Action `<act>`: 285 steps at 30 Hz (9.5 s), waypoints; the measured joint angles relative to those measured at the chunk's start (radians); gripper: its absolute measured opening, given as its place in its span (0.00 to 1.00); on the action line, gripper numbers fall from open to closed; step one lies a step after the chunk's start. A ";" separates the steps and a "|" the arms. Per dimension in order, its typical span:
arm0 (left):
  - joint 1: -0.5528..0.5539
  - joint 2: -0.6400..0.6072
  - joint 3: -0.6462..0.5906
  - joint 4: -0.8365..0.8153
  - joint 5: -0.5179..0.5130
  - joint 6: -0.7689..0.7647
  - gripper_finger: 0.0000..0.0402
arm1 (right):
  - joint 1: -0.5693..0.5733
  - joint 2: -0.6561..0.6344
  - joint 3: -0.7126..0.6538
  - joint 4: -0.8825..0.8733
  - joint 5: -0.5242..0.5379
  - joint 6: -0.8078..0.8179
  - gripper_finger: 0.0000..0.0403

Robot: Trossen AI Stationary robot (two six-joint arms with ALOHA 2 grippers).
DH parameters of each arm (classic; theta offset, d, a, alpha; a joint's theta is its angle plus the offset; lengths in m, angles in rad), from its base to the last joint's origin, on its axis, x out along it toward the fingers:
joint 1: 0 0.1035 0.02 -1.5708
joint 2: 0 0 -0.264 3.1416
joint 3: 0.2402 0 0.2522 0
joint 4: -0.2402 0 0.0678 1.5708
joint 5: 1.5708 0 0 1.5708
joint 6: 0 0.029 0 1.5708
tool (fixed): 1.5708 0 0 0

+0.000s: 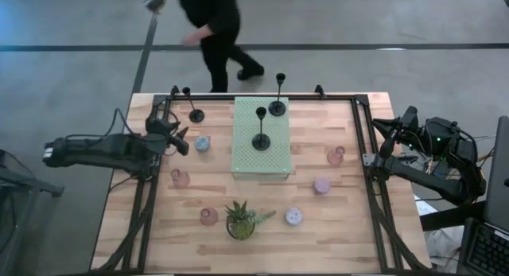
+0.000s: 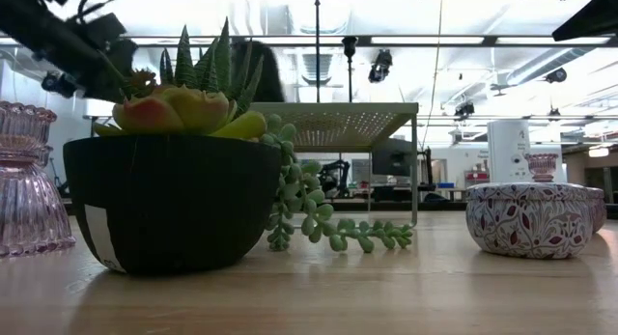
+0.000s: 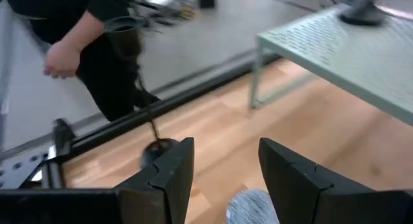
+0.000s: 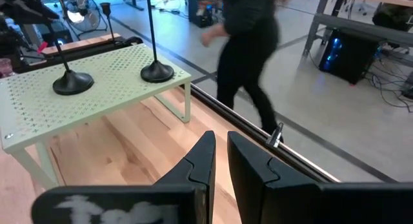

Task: Pick & Place candle stick holders
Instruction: Put the black candle holder on the shelf, then put the top pink glass candle holder on the shelf

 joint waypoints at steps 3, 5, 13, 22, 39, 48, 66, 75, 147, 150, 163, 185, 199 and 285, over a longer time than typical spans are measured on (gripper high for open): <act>0.011 0.000 -0.063 0.104 -0.053 -0.012 0.45 | 0.000 0.000 0.000 0.000 0.000 0.000 0.08; 0.024 0.000 -0.105 0.177 -0.056 -0.008 0.45 | 0.000 0.000 0.000 0.000 0.000 0.000 0.08; 0.142 0.006 -0.294 0.527 -0.073 0.143 0.45 | 0.000 0.000 0.000 0.000 0.000 0.000 0.08; 0.361 0.047 -0.395 0.902 0.125 0.394 0.45 | 0.000 0.000 0.000 0.000 0.000 0.000 0.08; 0.612 0.392 -0.301 1.160 0.251 0.416 0.45 | 0.000 0.000 0.000 0.000 0.000 0.000 0.08; 0.667 0.577 -0.249 1.253 0.283 0.412 0.45 | 0.000 0.000 0.000 0.000 0.000 0.000 0.08; 0.744 0.693 -0.152 1.331 0.372 0.412 0.13 | 0.000 0.000 0.000 0.000 0.000 0.000 0.08; 0.744 0.553 0.014 0.960 0.557 0.443 0.02 | 0.000 0.000 0.000 0.000 0.000 0.000 0.08; 0.707 1.037 0.783 0.692 1.483 0.750 0.02 | 0.000 0.000 0.000 0.000 0.000 0.000 0.08; 0.710 1.037 0.783 0.692 1.482 0.753 0.02 | 0.000 0.000 0.000 0.000 0.000 0.000 0.08; 0.726 1.035 0.783 0.689 1.482 0.746 0.03 | 0.000 0.000 0.000 0.000 0.000 0.000 0.08; 0.726 1.035 0.782 0.688 1.508 0.729 0.06 | 0.000 0.000 0.000 0.000 0.000 0.000 0.08; 0.725 1.035 0.782 0.688 1.506 0.741 0.24 | 0.000 0.000 0.000 0.000 0.000 0.000 0.08; 0.293 0.367 0.322 -0.742 1.152 0.218 0.45 | 0.000 0.000 0.000 0.000 0.000 0.000 0.08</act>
